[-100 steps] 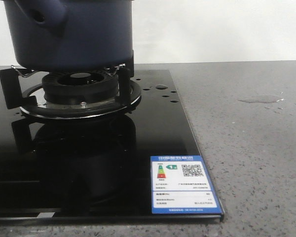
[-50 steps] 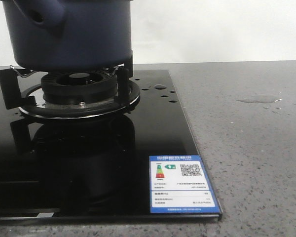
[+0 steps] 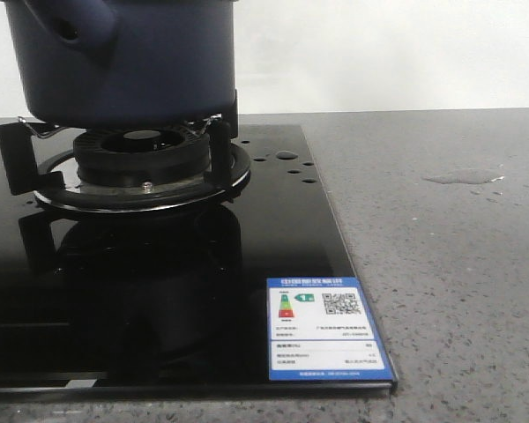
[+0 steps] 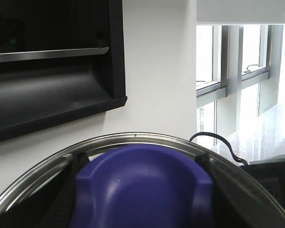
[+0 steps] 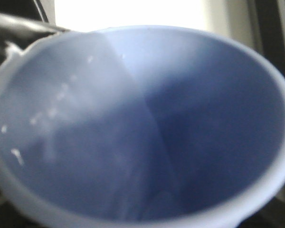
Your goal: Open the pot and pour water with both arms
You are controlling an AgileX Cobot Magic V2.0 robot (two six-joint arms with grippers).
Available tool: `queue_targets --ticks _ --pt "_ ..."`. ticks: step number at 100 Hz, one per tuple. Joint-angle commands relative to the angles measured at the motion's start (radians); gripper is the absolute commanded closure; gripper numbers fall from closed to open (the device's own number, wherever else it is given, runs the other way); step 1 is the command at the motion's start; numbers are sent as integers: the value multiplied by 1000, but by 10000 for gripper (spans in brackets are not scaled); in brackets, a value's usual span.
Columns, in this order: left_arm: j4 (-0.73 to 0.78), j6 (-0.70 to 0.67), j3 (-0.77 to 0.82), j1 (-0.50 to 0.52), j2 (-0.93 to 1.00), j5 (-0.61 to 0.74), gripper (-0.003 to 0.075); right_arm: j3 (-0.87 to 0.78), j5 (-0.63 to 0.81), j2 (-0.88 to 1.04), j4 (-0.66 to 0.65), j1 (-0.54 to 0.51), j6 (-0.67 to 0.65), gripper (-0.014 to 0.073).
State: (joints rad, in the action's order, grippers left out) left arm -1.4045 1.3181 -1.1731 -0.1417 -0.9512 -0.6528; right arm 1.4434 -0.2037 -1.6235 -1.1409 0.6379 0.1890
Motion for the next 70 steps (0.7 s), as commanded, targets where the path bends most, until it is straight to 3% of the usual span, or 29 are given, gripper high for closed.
queue_targets --ticks 1,16,54,70 --pt "-71 -13 -31 -6 19 35 533 45 57 46 -108 -2 6 358" --pt "-71 -13 -31 -6 19 35 533 45 57 46 -231 -18 6 358" --pt "-71 -13 -31 -6 19 35 533 68 34 46 -717 -18 6 358" --pt "-69 -13 -31 -6 19 35 533 103 35 46 -719 -18 59 358"
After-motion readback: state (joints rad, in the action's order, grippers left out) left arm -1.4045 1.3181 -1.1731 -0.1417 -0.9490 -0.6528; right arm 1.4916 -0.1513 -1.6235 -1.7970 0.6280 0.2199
